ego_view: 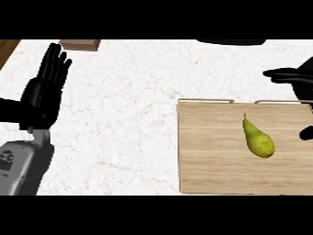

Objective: Pick the pear from the tray and place it in the pot

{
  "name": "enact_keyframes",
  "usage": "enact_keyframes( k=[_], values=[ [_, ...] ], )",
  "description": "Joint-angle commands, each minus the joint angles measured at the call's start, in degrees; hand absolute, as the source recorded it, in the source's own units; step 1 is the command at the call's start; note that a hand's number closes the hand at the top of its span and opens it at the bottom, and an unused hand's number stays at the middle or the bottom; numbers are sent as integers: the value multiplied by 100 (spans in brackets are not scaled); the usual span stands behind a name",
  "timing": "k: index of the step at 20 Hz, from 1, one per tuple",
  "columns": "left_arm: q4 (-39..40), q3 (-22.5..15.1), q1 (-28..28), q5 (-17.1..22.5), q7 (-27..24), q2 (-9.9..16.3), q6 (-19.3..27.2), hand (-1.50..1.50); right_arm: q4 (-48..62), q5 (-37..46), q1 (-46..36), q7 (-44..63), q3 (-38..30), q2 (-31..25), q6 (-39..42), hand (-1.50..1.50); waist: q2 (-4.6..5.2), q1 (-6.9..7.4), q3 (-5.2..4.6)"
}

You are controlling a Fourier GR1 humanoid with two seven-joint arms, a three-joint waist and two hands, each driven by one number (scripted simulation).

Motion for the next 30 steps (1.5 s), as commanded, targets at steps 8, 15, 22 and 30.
enact_keyframes(
  k=[8,15,22,30],
  values=[
    [37,-49,200,-84,-169,-134,-16,0,1062,1069,-479,-1503,1340,215,354,-150,-46,-72,-16],
    [3,224,184,25,46,130,-127,0,1389,1253,-341,-2084,1805,520,-296,-150,-97,-216,-16],
    [31,265,271,-28,-46,39,-77,0,1702,1118,-527,-2320,1857,650,-529,-150,-114,-285,-21],
    [339,323,157,-74,-293,-63,-228,0,2506,1513,-1172,-1837,1899,1338,-651,-150,-104,-285,-25]
  ],
)
